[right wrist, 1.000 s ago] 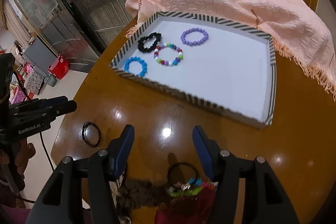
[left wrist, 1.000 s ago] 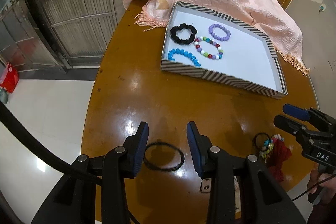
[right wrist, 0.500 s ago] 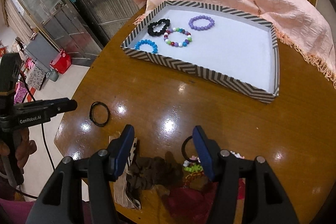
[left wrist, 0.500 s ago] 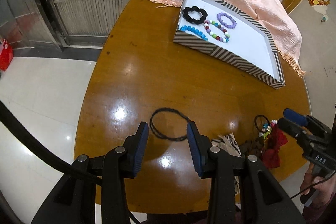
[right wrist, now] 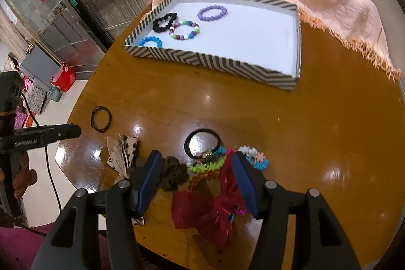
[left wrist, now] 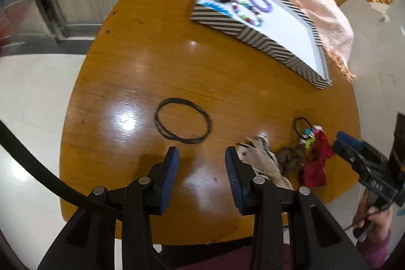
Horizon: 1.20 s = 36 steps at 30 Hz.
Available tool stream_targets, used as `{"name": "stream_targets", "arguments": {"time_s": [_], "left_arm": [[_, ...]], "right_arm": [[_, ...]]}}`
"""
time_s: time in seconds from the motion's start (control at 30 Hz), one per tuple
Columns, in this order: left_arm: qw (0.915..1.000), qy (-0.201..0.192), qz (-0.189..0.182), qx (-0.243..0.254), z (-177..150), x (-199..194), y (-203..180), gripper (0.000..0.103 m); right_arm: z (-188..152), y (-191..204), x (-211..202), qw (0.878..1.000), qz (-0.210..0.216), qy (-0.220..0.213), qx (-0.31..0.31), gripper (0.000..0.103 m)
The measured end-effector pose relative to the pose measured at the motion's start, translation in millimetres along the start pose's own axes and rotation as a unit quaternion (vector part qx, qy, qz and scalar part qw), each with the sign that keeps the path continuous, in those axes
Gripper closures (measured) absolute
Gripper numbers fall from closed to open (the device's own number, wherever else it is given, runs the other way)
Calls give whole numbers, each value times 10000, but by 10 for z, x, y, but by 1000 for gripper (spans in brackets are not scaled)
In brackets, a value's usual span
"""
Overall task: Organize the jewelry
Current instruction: 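Withdraw both grippers from the tray toward the black hair tie, then grasp the black hair tie with the left gripper while the right grasps the red satin bow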
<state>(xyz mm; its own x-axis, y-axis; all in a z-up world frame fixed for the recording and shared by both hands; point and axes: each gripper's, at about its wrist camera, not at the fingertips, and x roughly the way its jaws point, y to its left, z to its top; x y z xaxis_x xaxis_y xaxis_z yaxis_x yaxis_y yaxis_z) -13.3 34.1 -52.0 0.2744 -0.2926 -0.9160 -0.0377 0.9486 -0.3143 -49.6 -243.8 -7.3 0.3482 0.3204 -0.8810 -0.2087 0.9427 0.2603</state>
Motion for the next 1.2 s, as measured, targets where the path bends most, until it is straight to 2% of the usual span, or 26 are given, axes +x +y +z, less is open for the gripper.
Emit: {"name": "stream_targets", "arguments": {"time_s": [0.17,0.3,0.53,0.8,1.07,1.2], "left_arm": [[9991,-115,351,-219,120,89,154,66],[9978,-199,603,-181,191,155,218,66],[9966,-77,810,-118,233,271,262,66],[9952,-66,979,19,250,357,186,66],[9939,-39,1102,62,289,390,114,66],[9931,11,1163,136,321,425,54,66]], "right_arm": [[3,-22,10,10000,-36,-3,-3,42],[20,-66,35,10000,-60,23,15,42],[79,-7,104,9983,-407,58,-413,46],[-26,-205,-13,9983,-351,339,-326,49],[-303,-245,140,9973,-200,648,264,49],[-368,-344,153,9947,-200,536,852,49]]}}
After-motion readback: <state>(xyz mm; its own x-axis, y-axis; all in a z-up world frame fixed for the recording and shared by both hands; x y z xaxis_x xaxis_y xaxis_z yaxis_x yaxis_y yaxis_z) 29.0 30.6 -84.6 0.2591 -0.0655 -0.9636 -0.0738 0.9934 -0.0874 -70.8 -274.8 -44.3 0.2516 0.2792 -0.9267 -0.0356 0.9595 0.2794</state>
